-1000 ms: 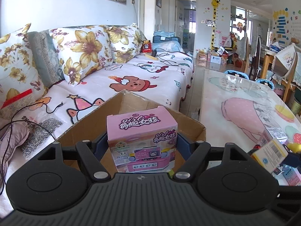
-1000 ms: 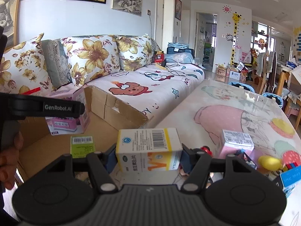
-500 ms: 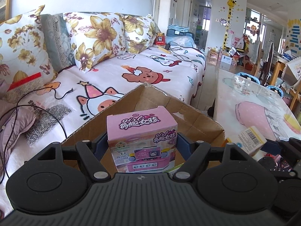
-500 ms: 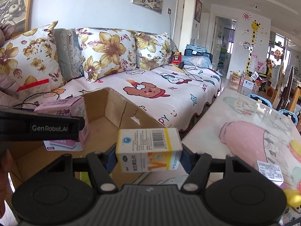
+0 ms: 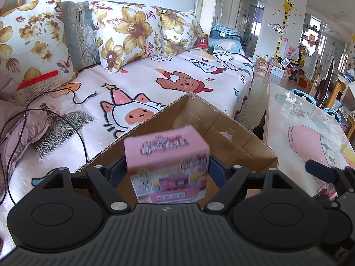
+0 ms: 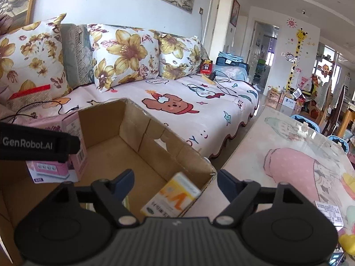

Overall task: Organize rigid objects
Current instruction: 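Carry the milk box and pink box into the cardboard box and release both, then move both open tools back over the table toward the doll figure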

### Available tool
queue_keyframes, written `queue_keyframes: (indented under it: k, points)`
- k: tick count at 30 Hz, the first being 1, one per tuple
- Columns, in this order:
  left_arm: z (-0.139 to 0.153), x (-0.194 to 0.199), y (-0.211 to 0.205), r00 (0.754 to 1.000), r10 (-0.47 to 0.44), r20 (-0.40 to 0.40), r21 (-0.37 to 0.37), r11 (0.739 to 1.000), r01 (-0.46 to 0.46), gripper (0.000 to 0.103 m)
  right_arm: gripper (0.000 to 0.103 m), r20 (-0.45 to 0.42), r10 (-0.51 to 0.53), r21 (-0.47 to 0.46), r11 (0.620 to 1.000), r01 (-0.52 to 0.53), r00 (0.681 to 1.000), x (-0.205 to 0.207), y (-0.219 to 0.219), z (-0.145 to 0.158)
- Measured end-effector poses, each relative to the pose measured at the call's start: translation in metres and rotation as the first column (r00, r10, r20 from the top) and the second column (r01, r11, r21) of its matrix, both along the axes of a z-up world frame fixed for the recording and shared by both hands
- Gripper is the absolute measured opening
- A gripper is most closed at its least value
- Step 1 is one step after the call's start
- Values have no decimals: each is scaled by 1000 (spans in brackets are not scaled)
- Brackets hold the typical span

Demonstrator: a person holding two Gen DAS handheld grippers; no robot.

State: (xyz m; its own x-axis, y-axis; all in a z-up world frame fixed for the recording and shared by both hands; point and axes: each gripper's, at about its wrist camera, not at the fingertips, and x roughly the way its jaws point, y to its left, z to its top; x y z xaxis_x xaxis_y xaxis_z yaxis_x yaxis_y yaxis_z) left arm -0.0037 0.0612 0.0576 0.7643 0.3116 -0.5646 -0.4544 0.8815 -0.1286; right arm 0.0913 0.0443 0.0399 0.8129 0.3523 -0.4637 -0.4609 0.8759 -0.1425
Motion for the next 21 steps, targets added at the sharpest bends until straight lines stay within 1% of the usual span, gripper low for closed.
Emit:
queue_keyframes:
  k: [2, 4, 7, 11, 13, 21]
  points:
    - [2, -1, -2, 1000, -3, 15, 13, 1000, 3, 101, 85, 17, -16, 10, 1000, 16, 1000, -4, -5, 4]
    - [2, 0, -4, 1000, -8, 16, 26, 1000, 8, 103, 87, 38, -42, 14, 999, 41, 998, -10, -12, 8]
    - [0, 2, -3, 1000, -22, 11, 12, 1000, 22, 103, 89, 57, -79, 23, 997, 77, 995, -17, -23, 12]
    - [-1, 5, 1, 999, -32, 11, -4, 999, 32, 103, 93, 63, -126, 33, 992, 124, 990, -27, -38, 12]
    - [-2, 6, 2, 999, -43, 10, -5, 999, 43, 103, 93, 66, -140, 34, 990, 138, 988, -31, -44, 10]
    - [-5, 13, 0, 997, -80, -5, 20, 997, 80, 103, 94, 60, -169, 34, 985, 167, 984, -45, -59, 3]
